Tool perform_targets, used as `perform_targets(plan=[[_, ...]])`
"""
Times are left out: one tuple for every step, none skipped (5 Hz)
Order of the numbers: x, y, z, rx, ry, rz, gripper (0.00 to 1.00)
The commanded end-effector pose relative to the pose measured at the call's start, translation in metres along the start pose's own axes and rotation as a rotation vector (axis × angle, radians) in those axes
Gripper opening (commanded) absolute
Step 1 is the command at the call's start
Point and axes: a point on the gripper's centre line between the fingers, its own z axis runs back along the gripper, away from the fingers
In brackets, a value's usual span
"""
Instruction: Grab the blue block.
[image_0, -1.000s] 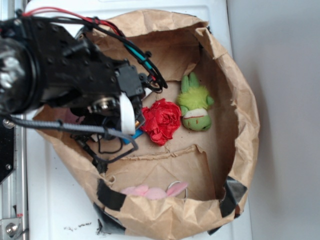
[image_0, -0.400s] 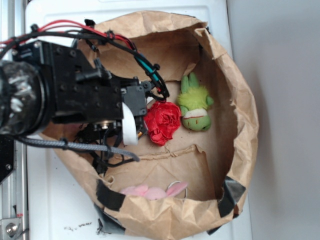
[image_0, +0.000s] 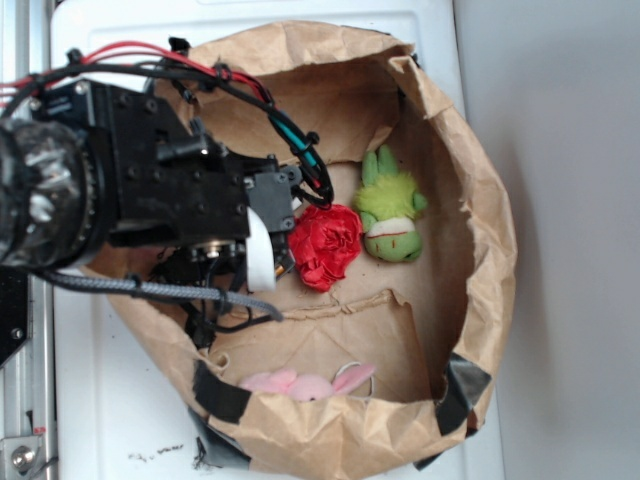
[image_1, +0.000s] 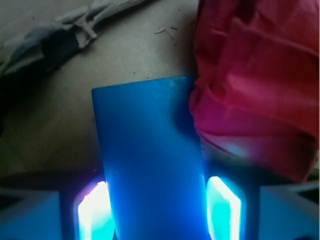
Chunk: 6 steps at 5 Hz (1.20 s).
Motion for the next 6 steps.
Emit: perform_targets(plan=[[-0.013,0.033,0.024,-0.058,0.061,0.137,0.00],[-0.018,0.062,0.064,-0.147,0.100,0.385,0.00],[-0.021,0.073,0.101,-0.144,0.119,0.627,0.00],[-0.015,0.060,0.132,-0.049,0.156,0.852,0.00],[-0.005,0.038,0.147,0.013,0.133,0.973,0.00],[0.009,0.015,0.156,0.090,0.078,0.984,0.00]])
